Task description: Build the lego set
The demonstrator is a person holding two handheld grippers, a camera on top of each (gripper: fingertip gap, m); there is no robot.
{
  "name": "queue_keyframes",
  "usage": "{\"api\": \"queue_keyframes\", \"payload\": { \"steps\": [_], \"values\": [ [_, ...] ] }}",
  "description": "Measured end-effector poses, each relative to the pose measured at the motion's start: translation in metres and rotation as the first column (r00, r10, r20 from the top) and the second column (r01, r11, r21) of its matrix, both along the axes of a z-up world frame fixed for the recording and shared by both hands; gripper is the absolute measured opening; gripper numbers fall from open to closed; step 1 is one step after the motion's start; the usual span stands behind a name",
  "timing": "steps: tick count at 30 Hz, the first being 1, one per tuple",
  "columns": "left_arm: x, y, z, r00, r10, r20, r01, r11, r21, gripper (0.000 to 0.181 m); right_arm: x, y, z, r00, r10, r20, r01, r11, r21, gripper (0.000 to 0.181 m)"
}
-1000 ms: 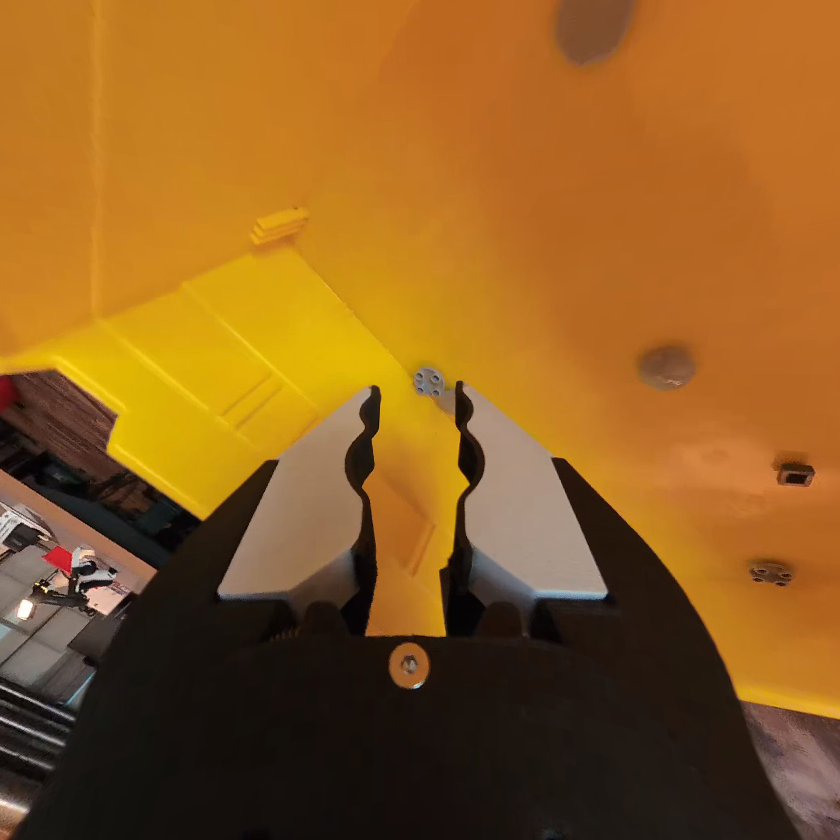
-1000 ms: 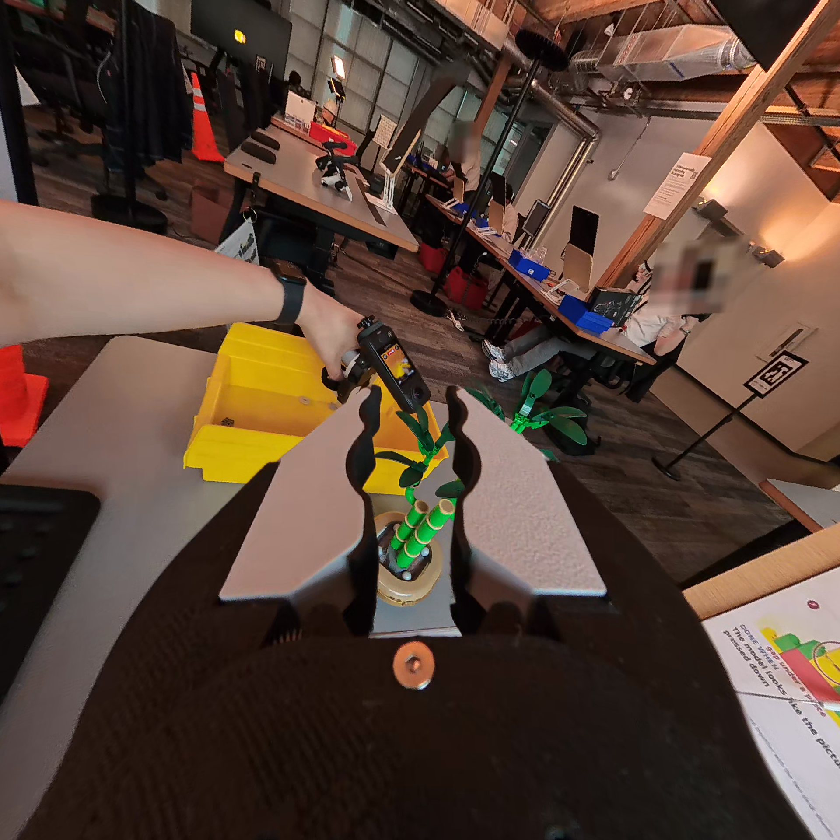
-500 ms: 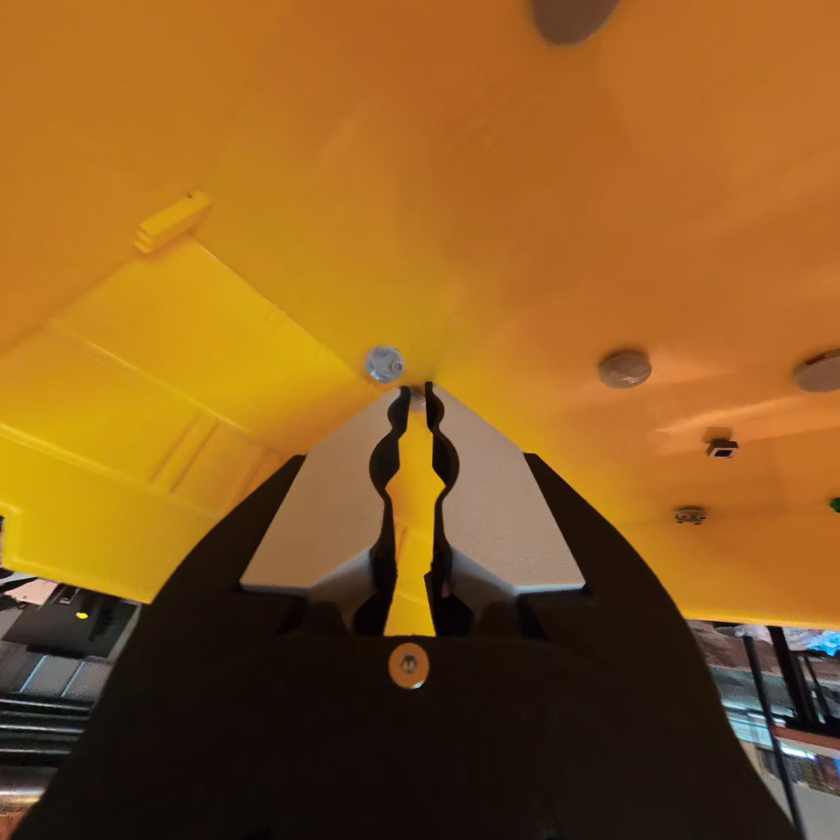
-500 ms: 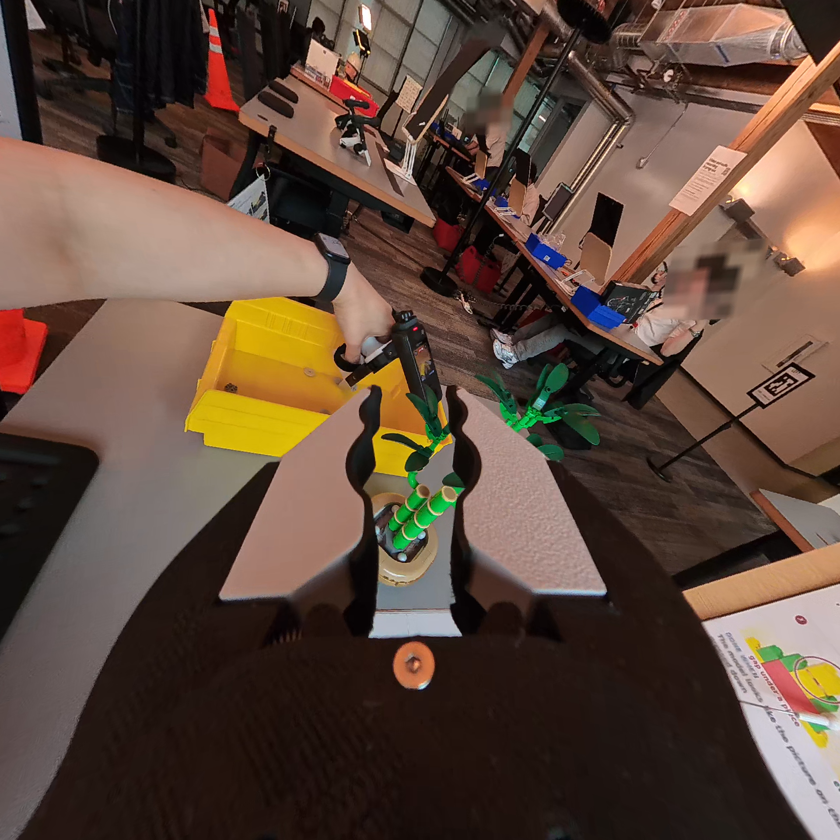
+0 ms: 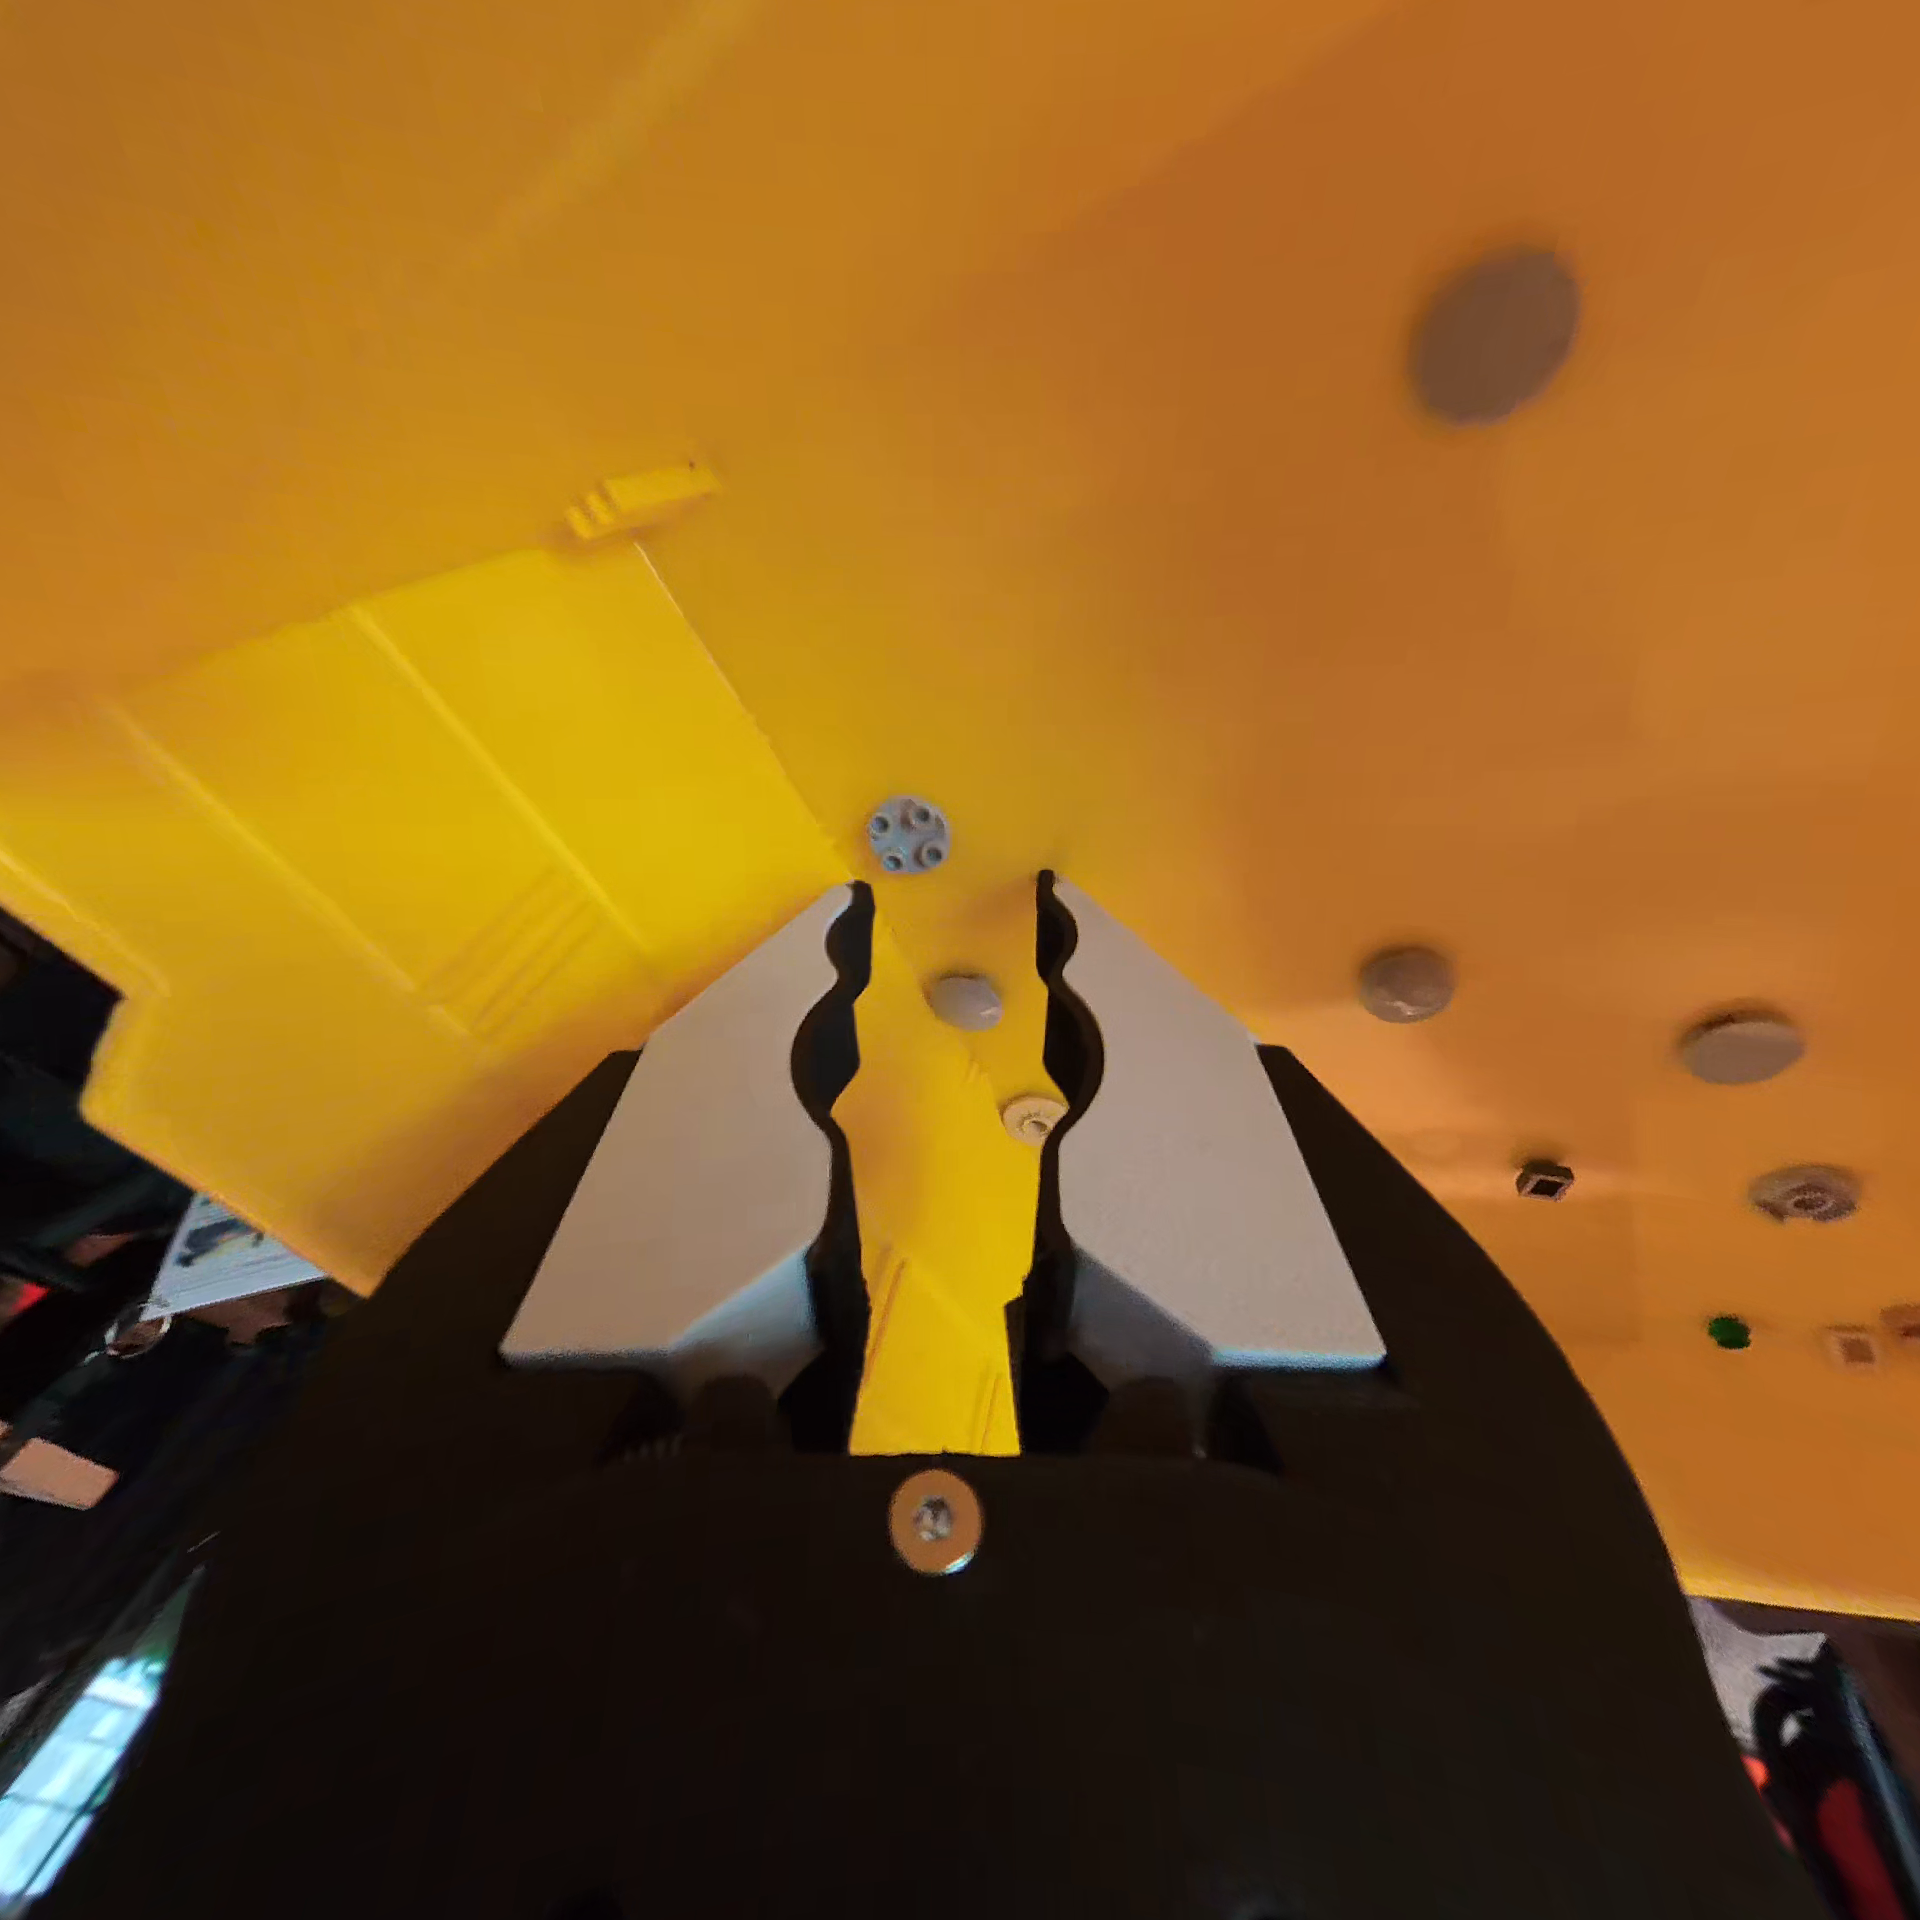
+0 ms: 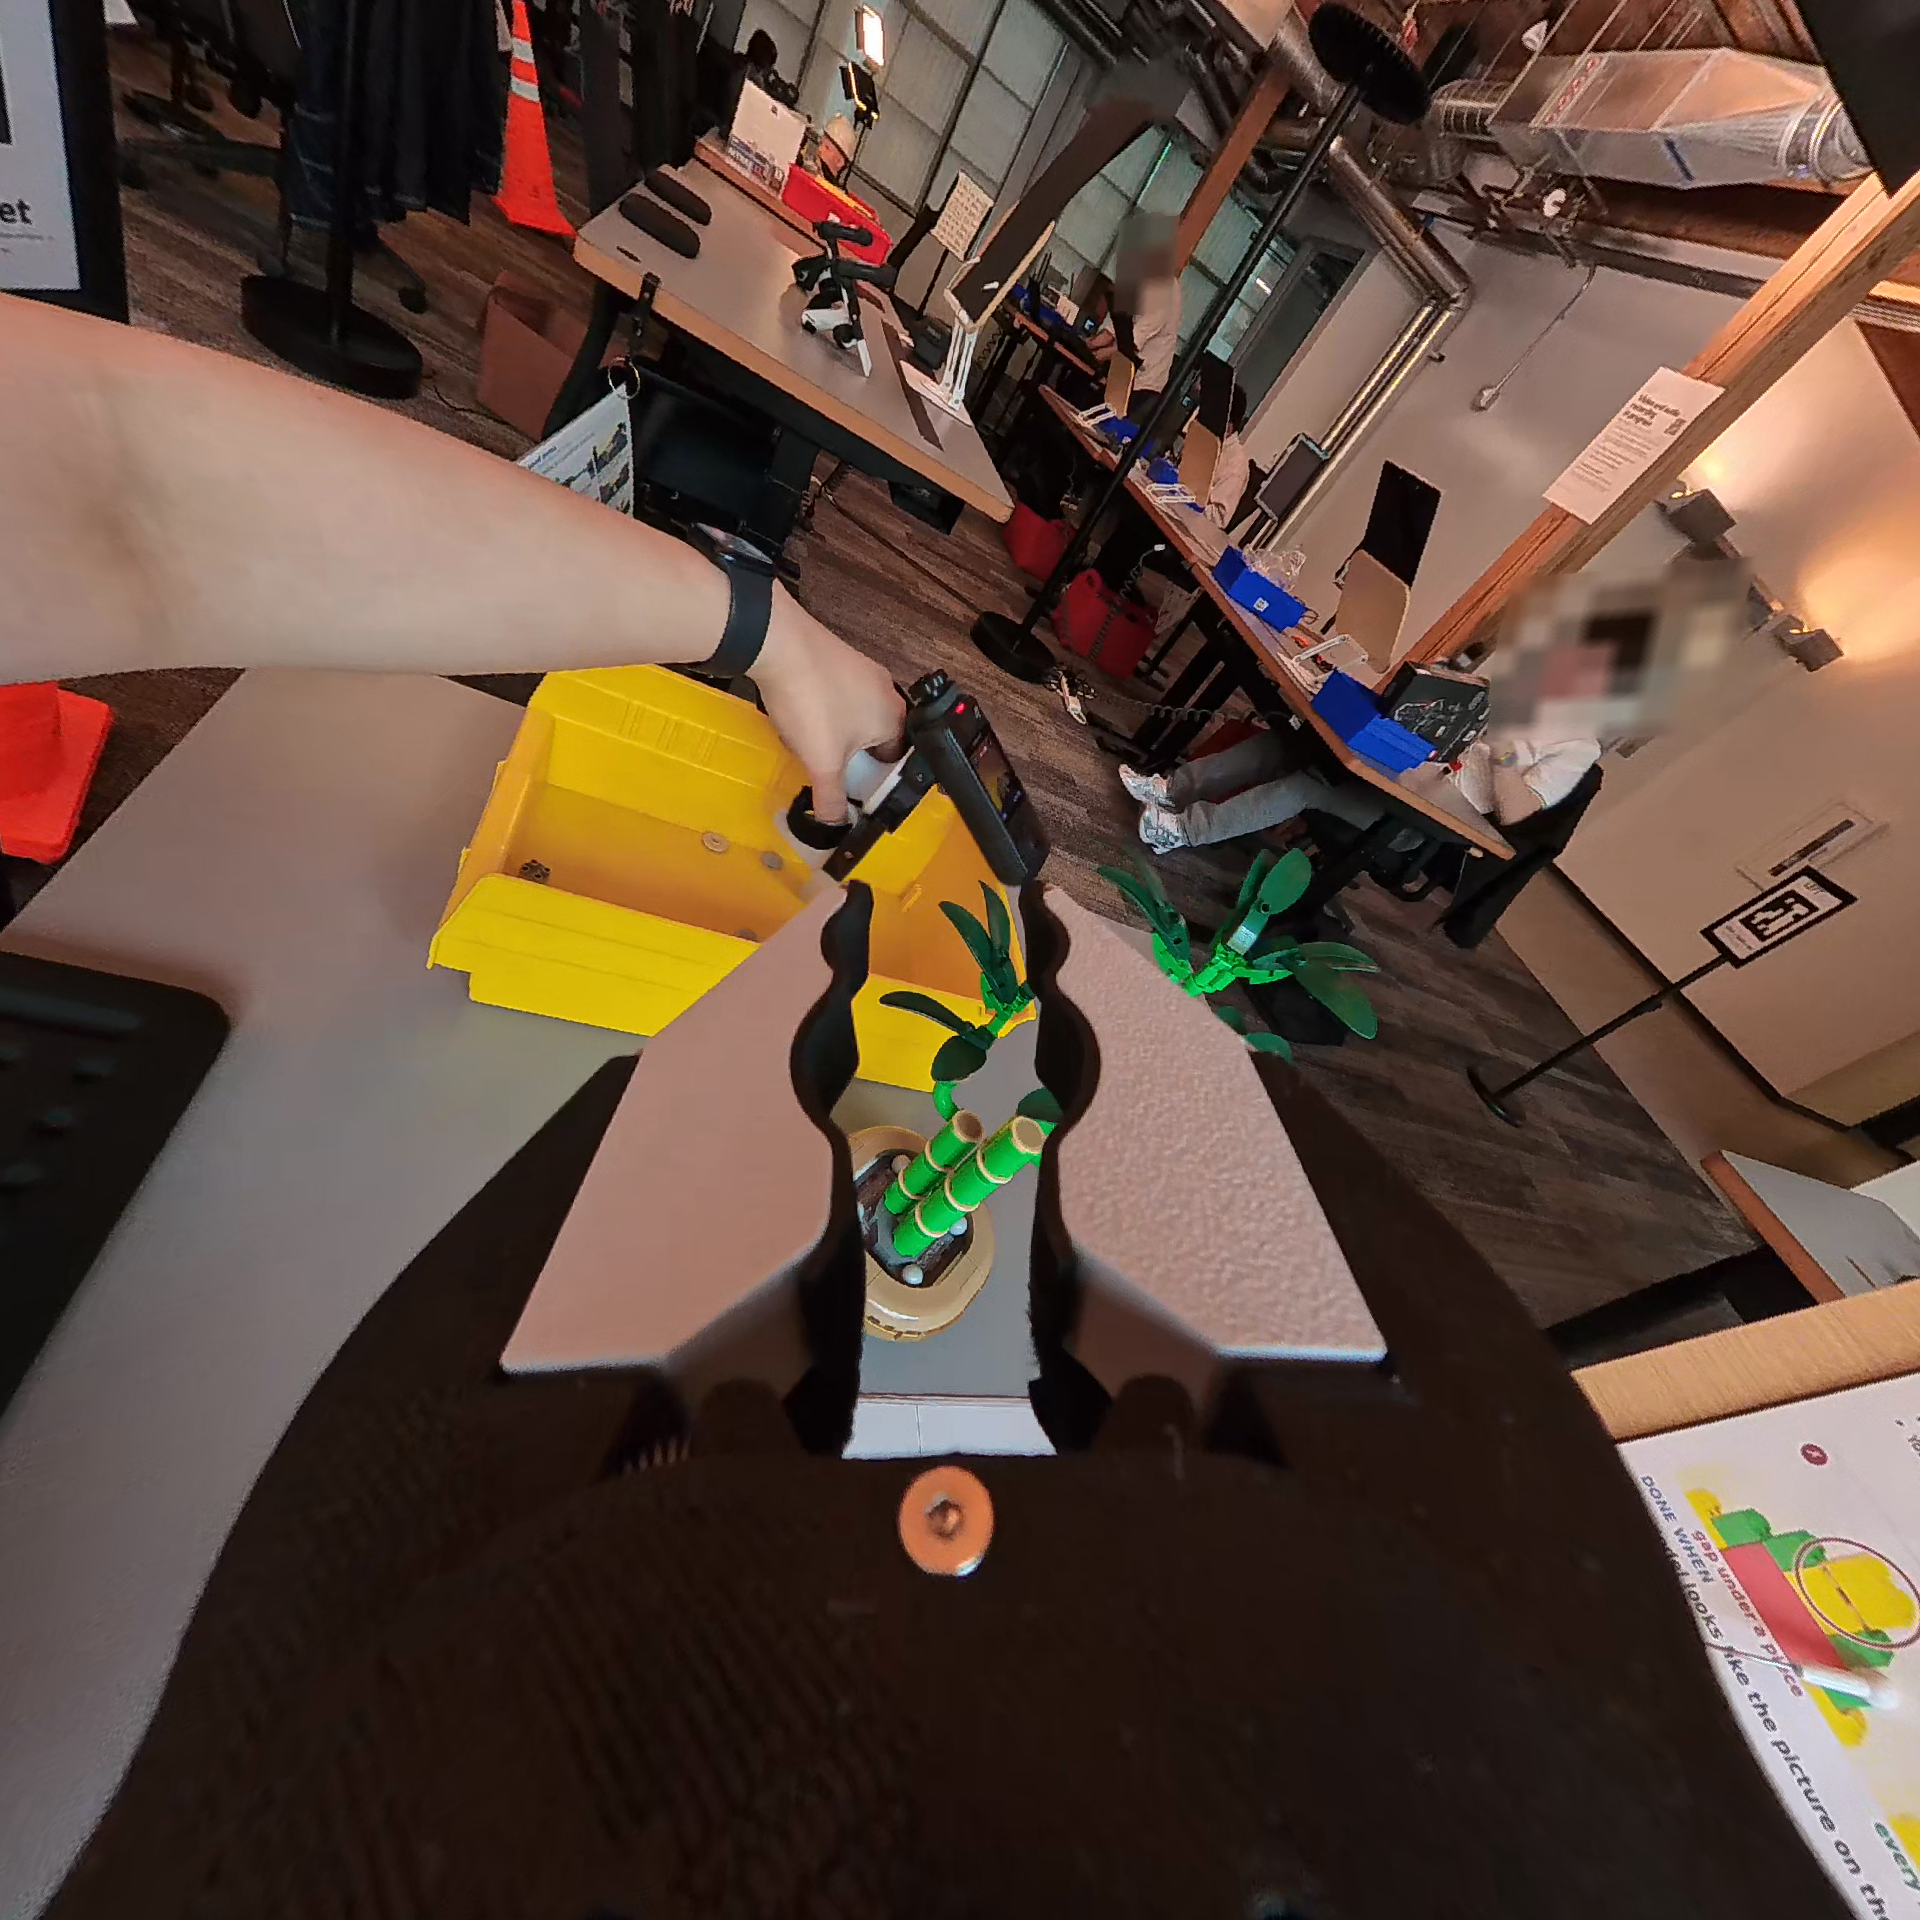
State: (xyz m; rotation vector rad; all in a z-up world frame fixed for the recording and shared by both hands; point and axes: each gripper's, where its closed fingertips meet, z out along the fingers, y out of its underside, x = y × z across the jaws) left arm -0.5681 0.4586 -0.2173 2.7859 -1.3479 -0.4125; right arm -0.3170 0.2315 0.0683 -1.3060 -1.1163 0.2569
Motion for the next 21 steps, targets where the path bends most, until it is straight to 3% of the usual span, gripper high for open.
{"api": "queue_keyframes", "payload": {
  "steps": [8, 14, 21],
  "values": [
    [0.010, 0.014, -0.001, 0.991, 0.104, 0.081, -0.107, 0.994, 0.028, 0.027, -0.006, 0.001, -0.007, 0.999, 0.005, 0.042, -0.005, 1.000, 0.000, 0.029],
    [0.009, 0.014, -0.001, 0.993, 0.093, 0.070, -0.095, 0.995, 0.023, 0.026, -0.011, -0.001, -0.012, 0.996, 0.014, 0.089, -0.015, 1.000, 0.012, 0.029],
    [0.015, 0.008, -0.003, 0.970, 0.175, 0.167, -0.173, 0.984, -0.026, 0.008, -0.013, -0.002, -0.018, 0.991, 0.018, 0.131, -0.020, 1.000, 0.015, 0.029]
  ]
}}
